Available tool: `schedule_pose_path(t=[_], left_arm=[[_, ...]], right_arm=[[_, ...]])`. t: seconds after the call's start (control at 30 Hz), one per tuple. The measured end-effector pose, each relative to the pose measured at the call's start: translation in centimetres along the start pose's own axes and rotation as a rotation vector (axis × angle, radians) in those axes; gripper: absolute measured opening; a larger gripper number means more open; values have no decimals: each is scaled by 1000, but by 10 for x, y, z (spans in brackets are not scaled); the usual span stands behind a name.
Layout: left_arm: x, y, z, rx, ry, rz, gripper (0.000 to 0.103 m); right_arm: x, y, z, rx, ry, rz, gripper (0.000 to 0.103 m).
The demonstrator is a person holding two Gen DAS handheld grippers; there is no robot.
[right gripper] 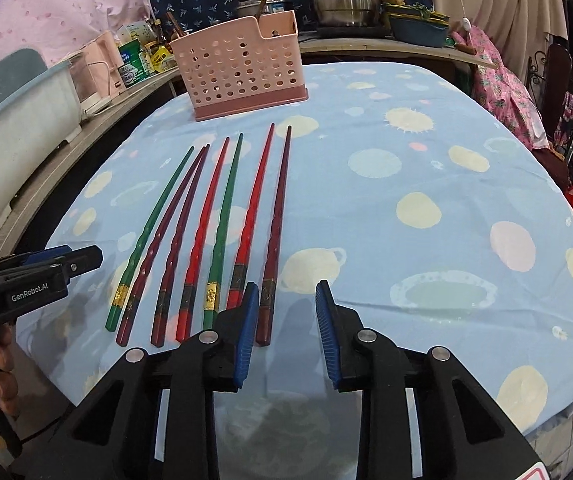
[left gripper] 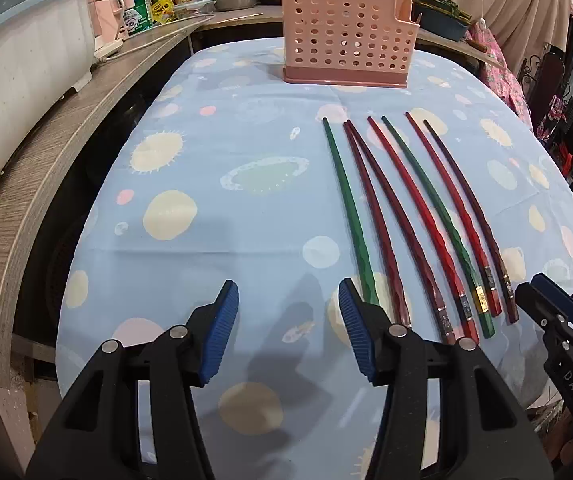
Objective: Organize utensils
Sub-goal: 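Move the right tool to a dark red chopstick and grasp it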
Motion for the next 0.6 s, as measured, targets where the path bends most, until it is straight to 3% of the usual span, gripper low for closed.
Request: schedule_pose_path(t=[0.6], left_arm=[[-20,12,0,21,48,-28,55]], right_arm=[[0,8,-7,12,13,1,8]])
Point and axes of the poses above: each gripper's, at about its wrist camera, not at the fingertips, and z roughly against the way its jaws point, x to its left, y to its underside, the point moved 2 cm from there along -z, roughly the way its jaws point, and after that the axes turned 1 degree about y, right-handed, at the moved point
